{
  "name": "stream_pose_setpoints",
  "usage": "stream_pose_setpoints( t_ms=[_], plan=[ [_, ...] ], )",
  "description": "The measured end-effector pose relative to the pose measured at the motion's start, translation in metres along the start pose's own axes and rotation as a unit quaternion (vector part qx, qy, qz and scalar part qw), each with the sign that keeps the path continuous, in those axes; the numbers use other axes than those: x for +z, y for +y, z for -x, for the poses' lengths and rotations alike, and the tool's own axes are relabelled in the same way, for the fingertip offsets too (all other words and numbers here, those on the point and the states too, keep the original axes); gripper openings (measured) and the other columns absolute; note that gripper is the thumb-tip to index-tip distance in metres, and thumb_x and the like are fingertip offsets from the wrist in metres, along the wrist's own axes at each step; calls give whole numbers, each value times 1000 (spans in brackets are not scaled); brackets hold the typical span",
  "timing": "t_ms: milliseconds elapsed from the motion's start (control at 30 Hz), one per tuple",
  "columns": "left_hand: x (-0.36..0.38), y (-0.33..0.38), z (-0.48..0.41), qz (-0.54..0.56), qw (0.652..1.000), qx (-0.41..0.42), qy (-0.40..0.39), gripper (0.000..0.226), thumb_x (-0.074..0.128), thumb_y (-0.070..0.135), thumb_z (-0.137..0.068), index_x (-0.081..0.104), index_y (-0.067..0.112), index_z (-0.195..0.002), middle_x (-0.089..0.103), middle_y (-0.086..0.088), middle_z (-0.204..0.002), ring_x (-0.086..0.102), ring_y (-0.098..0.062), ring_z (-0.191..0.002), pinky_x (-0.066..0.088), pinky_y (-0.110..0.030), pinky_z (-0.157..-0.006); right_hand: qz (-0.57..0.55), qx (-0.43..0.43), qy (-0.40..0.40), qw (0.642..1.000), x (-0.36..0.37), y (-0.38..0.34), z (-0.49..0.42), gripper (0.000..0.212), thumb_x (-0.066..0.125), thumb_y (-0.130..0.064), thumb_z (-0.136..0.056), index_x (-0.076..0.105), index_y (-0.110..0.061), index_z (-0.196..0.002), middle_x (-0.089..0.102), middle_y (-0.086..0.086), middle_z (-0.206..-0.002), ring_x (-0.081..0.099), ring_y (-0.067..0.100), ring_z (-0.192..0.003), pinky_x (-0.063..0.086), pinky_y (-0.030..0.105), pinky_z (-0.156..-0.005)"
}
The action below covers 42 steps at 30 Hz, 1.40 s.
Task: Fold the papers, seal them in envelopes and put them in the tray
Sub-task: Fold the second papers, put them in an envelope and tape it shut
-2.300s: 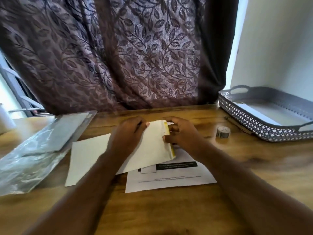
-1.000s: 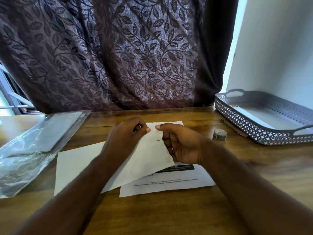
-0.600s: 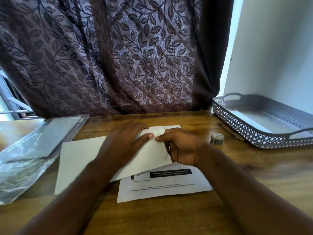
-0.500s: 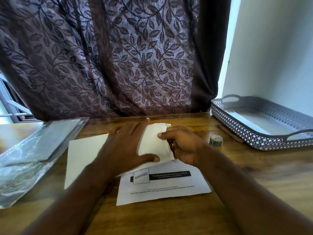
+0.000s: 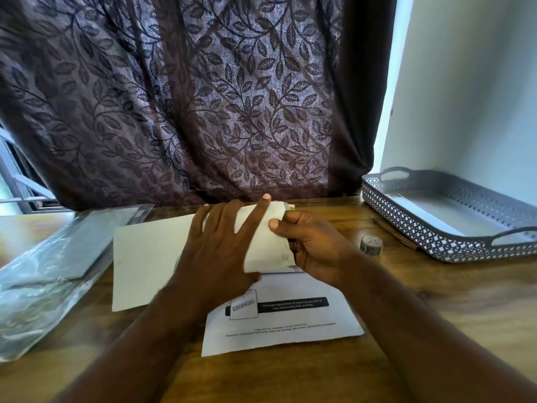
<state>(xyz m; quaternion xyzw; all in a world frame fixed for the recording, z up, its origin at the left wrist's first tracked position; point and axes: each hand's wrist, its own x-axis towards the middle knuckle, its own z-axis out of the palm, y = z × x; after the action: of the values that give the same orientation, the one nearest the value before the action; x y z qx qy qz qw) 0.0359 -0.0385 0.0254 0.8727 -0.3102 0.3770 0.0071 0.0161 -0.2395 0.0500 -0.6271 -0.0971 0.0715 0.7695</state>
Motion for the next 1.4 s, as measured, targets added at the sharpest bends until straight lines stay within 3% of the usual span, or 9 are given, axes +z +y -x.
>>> stream_pose_setpoints(
  t_ms=[167, 300, 400, 567, 667, 900, 1100, 1233, 1400],
  plan=[
    [1, -3, 2, 7, 1000, -7, 20, 95, 54, 64, -74, 23, 21, -153, 54, -20, -134, 52, -39, -121, 37, -59, -103, 73, -57, 38, 995, -2, 2, -5, 18, 68, -14, -94, 73, -7, -109, 78, 11, -101, 76, 26, -89, 61, 34, -67],
    [-1, -6, 4, 3, 1000, -17, 26, 105, 63, 60, -70, 25, 15, -157, 51, -15, -131, 49, -35, -118, 34, -58, -100, 42, -96, 32, 994, -12, 0, -7, 26, 64, -30, -96, 76, -7, -104, 77, 14, -95, 75, 24, -77, 59, 33, -65],
    [-2, -10, 8, 1, 999, -40, -11, 116, 69, 61, -65, 20, 14, -159, 48, -14, -134, 48, -36, -118, 36, -57, -99, 31, -120, 119, 985, -39, -1, -8, 28, 59, -25, -100, 74, -2, -97, 76, 19, -89, 74, 28, -70, 59, 32, -60],
    [-2, -16, 10, 18, 996, -71, -56, 124, 70, 66, -62, 13, 16, -160, 41, -12, -138, 46, -36, -121, 39, -57, -98, 324, -76, 218, 918, -84, 7, -9, 22, 61, -13, -98, 73, -16, -79, 69, -2, -60, 63, 11, -52, 48, 27, -52],
    [-2, -19, 8, 25, 994, -80, -65, 127, 68, 71, -63, 7, 19, -161, 41, -11, -139, 45, -35, -122, 40, -57, -98, 478, -64, 153, 863, -87, 6, -14, 2, 76, -24, -88, 77, -22, -88, 74, -9, -84, 68, 5, -76, 53, 27, -71],
    [4, -26, 8, 69, 991, -93, -74, 144, 77, 77, -53, -11, 33, -158, 43, -8, -138, 45, -34, -124, 39, -61, -101, 624, 64, 26, 778, -82, 7, -24, 74, 82, -61, -69, 57, -28, -131, 54, -8, -114, 53, 12, -101, 41, 22, -70],
    [7, -28, 7, 69, 991, -101, -57, 141, 77, 77, -53, -1, 26, -159, 45, -9, -138, 47, -33, -124, 40, -60, -101, 591, 49, 45, 804, -77, 12, -21, 71, 88, -48, -69, 57, -29, -130, 51, -8, -126, 50, 16, -113, 47, 33, -90],
    [10, -30, 8, 82, 989, -113, -52, 139, 76, 74, -55, -2, 26, -160, 43, -8, -139, 45, -34, -125, 39, -63, -101, 523, -7, 90, 847, -79, 17, -17, 63, 89, -25, -72, 61, -22, -129, 62, -3, -123, 59, 18, -109, 53, 28, -84],
    [7, -36, 6, 88, 988, -125, -23, 126, 67, 70, -63, -2, 25, -160, 44, -6, -138, 43, -30, -125, 38, -60, -102, 399, -101, 216, 885, -73, 6, -19, 48, 85, -17, -78, 63, -10, -120, 68, 4, -110, 64, 22, -101, 59, 42, -82]
  ],
)
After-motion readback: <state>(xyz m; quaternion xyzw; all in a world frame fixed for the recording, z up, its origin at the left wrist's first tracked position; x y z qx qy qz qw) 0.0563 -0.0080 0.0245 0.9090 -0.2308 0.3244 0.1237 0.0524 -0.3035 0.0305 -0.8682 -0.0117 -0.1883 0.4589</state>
